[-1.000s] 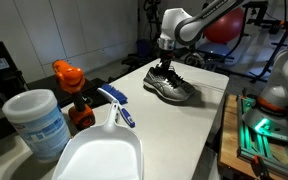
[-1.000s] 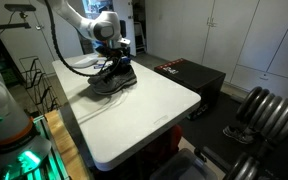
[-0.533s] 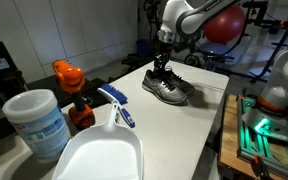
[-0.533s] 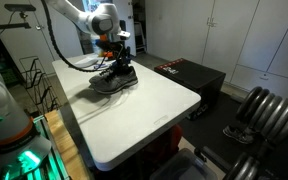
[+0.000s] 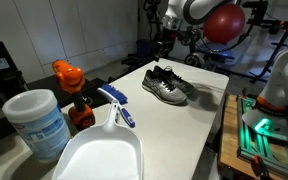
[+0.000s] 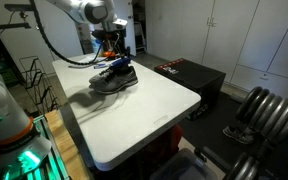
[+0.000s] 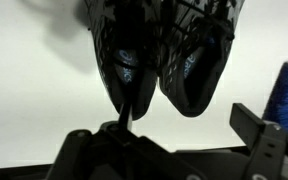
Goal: Turn the pair of shoes
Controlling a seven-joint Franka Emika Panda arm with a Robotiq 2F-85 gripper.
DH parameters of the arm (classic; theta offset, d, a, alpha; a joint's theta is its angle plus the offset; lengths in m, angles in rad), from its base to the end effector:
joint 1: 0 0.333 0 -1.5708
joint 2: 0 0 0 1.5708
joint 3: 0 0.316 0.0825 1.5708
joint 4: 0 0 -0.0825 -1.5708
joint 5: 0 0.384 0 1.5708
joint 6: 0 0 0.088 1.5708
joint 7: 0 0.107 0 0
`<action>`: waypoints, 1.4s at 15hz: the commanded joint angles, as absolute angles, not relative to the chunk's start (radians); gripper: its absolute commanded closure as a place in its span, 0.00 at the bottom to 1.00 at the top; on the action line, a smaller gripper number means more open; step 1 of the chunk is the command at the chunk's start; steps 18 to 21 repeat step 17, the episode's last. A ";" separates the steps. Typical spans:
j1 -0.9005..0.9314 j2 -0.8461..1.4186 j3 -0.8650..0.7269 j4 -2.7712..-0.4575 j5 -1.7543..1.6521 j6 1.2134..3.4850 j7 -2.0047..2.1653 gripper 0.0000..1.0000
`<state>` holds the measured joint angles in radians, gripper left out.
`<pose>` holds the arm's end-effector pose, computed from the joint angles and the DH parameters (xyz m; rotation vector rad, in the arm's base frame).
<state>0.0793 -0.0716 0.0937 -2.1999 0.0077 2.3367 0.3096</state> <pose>0.5293 0.0932 0.4343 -3.0691 0.2166 -0.3122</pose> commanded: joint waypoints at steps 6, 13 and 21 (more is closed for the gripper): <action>0.063 -0.281 0.114 -2.227 -0.048 2.030 0.391 0.00; 0.046 -0.352 0.115 -2.224 -0.058 2.002 0.366 0.00; 0.039 -0.388 0.115 -2.245 -0.059 2.002 0.365 0.00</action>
